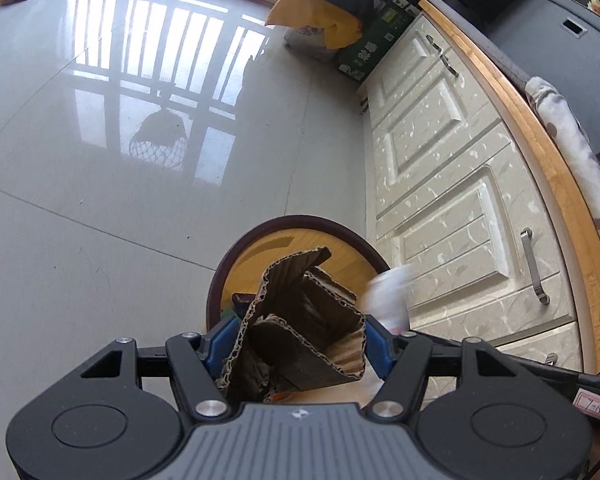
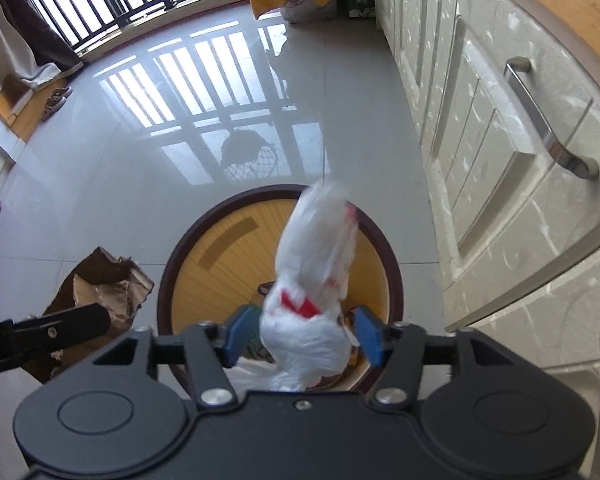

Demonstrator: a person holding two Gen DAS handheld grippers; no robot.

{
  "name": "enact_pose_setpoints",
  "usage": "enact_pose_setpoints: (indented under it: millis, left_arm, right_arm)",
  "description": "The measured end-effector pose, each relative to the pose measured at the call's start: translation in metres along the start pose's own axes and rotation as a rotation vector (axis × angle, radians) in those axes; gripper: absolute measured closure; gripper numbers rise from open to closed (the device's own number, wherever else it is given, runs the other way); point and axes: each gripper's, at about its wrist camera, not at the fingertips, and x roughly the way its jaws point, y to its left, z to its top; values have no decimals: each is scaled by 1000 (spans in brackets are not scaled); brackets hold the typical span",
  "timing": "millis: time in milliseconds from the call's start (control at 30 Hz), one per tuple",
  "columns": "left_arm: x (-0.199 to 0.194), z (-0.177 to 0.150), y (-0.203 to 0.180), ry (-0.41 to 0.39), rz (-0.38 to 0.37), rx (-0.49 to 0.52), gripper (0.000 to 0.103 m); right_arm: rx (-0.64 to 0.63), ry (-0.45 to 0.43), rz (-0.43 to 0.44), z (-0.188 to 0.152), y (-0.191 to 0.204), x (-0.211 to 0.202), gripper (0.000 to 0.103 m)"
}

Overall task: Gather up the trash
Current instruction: 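Open the left tool and right tool to drop cardboard and bag into wastebasket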

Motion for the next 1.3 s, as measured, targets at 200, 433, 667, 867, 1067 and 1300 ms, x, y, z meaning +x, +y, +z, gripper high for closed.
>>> enact_pose_setpoints:
  millis: [200, 433, 667, 867, 1067, 1300]
  left_arm:
    - [13, 3, -11, 19, 2, 50, 37]
    - [27, 6, -24, 47, 14, 104, 37]
    - [51, 12, -38, 115, 38, 169, 23]
    - [64, 10, -33, 192, 114, 163, 0]
    - [60, 7, -23, 210, 150, 152, 0]
    - [51, 9, -22, 209, 185, 171, 0]
  right_arm:
    - [13, 28, -2, 1, -2, 3, 36]
    - [20, 105, 34, 1, -6, 7, 33]
    - [-15, 143, 27, -2, -6, 7, 18]
    - [-74, 167, 21, -7, -4, 9, 2]
    - [-57, 163, 8, -8, -7, 6, 0]
    - [-47, 154, -6, -9, -9, 2, 0]
